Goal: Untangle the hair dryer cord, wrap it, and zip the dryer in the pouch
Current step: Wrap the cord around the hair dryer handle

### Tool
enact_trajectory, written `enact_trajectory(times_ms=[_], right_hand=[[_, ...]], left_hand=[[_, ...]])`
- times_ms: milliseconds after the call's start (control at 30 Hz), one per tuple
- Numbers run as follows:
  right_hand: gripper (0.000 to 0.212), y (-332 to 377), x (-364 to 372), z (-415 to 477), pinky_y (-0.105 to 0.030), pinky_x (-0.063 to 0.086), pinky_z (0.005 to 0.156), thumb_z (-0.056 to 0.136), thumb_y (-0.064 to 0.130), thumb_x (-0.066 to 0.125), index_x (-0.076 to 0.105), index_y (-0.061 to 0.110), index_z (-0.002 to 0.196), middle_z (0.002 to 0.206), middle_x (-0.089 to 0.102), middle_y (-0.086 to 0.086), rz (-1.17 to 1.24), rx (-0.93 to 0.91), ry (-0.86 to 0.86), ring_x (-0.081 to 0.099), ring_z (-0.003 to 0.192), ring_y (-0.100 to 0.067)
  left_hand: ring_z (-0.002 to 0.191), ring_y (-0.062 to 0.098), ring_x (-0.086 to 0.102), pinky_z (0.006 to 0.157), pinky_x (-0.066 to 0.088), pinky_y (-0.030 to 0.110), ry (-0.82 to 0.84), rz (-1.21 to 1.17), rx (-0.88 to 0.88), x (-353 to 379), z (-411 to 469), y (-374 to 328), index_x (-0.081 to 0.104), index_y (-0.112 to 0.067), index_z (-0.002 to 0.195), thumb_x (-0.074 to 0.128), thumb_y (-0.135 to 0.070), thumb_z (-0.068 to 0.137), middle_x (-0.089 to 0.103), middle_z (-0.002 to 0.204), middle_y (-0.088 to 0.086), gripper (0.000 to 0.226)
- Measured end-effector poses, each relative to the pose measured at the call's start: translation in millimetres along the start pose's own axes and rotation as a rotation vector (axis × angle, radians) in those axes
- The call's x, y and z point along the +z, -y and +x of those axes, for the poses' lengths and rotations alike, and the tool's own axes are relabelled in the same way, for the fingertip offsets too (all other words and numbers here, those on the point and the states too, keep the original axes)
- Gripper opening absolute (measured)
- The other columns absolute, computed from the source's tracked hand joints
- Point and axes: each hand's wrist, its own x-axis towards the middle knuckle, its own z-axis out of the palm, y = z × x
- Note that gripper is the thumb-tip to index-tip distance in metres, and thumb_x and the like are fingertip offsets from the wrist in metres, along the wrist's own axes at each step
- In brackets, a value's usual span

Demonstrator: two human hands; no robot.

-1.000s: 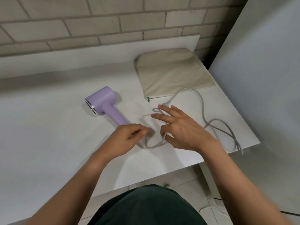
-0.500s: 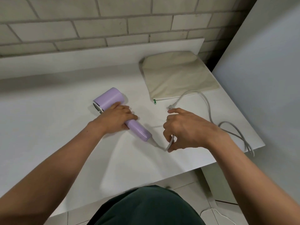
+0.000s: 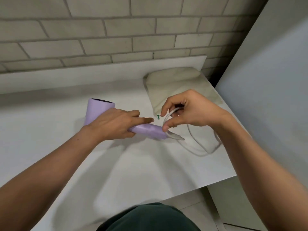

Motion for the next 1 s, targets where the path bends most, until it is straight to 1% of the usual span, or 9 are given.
enact_trajectory(times_ms=[67, 133, 200, 367, 467, 533, 667, 833, 1000], right_hand=[[0.034, -4.0, -2.5, 6.0, -0.028, 0.037, 0.056, 0.061, 0.035, 0.098, 0.074, 0.020, 0.081, 0.060, 0.056, -0.003, 0.003, 0.008, -0.051, 0.041, 0.053, -0.009], [0.035, -7.3, -3.4, 9.9, -0.027, 0.034, 0.056, 0.062, 0.034, 0.098, 0.073, 0.016, 0.079, 0.063, 0.058, -0.010, 0.019, 0.016, -0.050, 0.039, 0.053, -0.009], [0.030, -9.7, -5.1, 11.1, -0.024, 0.038, 0.057, 0.068, 0.025, 0.096, 0.074, 0.012, 0.084, 0.060, 0.059, 0.001, 0.090, 0.017, -0.012, 0.044, 0.054, -0.006], [0.011, -13.5, -9.5, 10.9, -0.021, 0.050, 0.076, 0.088, 0.010, 0.079, 0.078, 0.016, 0.097, 0.087, 0.077, 0.009, 0.259, -0.051, 0.059, 0.069, 0.081, -0.006], [0.014, -15.5, -11.1, 12.1, -0.043, 0.051, 0.072, 0.086, 0.021, 0.083, 0.081, 0.018, 0.099, 0.090, 0.075, 0.002, 0.263, -0.069, 0.031, 0.066, 0.081, -0.036], [0.022, -16.2, -11.7, 11.0, -0.050, 0.050, 0.074, 0.081, 0.026, 0.087, 0.081, 0.018, 0.100, 0.093, 0.073, -0.008, 0.256, -0.069, 0.026, 0.062, 0.083, -0.044], [0.020, -16.0, -14.1, 6.9, -0.036, 0.055, 0.080, 0.079, 0.009, 0.088, 0.079, 0.012, 0.096, 0.094, 0.076, -0.008, 0.307, 0.022, 0.028, 0.068, 0.082, -0.015], [0.031, -22.1, -19.4, 0.5, -0.030, 0.057, 0.084, 0.067, 0.017, 0.093, 0.076, 0.015, 0.092, 0.092, 0.073, -0.011, 0.429, 0.109, 0.022, 0.068, 0.085, -0.018], [0.031, -36.1, -16.1, -5.0, -0.023, 0.049, 0.074, 0.068, 0.008, 0.089, 0.068, 0.025, 0.085, 0.087, 0.062, -0.007, 0.524, 0.206, 0.124, 0.058, 0.075, -0.013]], left_hand=[[0.075, 0.019, 0.057, 0.050, 0.023, 0.031, -0.004, 0.010, -0.035, -19.4, 2.7, -3.8, 0.024, -0.058, 0.152, 0.055, -0.039, 0.094, 0.050, 0.103, -0.010, 0.069], [0.077, 0.017, 0.053, 0.055, 0.026, 0.031, -0.016, 0.042, -0.022, -34.7, 2.6, -5.5, 0.027, -0.055, 0.153, 0.057, -0.059, 0.094, 0.055, 0.108, -0.011, 0.066], [0.084, 0.018, 0.061, 0.055, 0.028, 0.030, -0.046, 0.024, -0.016, -44.6, 0.8, -4.0, 0.034, -0.050, 0.151, 0.055, -0.074, 0.088, 0.060, 0.110, -0.012, 0.071], [0.075, 0.017, 0.055, 0.059, 0.041, 0.033, -0.158, -0.134, 0.044, -60.9, -8.3, -4.7, 0.046, -0.038, 0.122, 0.062, -0.063, 0.091, 0.058, 0.091, -0.012, 0.043], [0.087, 0.015, 0.059, 0.066, 0.048, 0.036, -0.193, -0.138, 0.063, -65.6, -11.7, -8.3, 0.044, -0.042, 0.129, 0.044, -0.066, 0.095, 0.059, 0.095, -0.013, 0.042], [0.093, 0.015, 0.059, 0.069, 0.051, 0.038, -0.217, -0.126, 0.061, -66.6, -12.9, -10.7, 0.040, -0.046, 0.135, 0.032, -0.068, 0.094, 0.059, 0.101, -0.015, 0.047], [0.093, 0.019, 0.059, 0.077, 0.050, 0.037, -0.271, -0.083, 0.083, -65.1, -9.3, -15.9, 0.040, -0.040, 0.142, 0.032, -0.061, 0.097, 0.062, 0.110, -0.012, 0.050], [0.088, 0.024, 0.061, 0.072, 0.038, 0.030, -0.335, -0.049, 0.100, -63.7, -1.5, -25.9, 0.039, -0.032, 0.151, 0.059, -0.046, 0.099, 0.067, 0.109, -0.004, 0.058], [0.077, 0.025, 0.058, 0.067, 0.051, 0.038, -0.321, 0.023, 0.188, -65.4, 7.3, -30.5, 0.016, -0.044, 0.157, 0.066, -0.041, 0.095, 0.065, 0.098, -0.008, 0.079]])
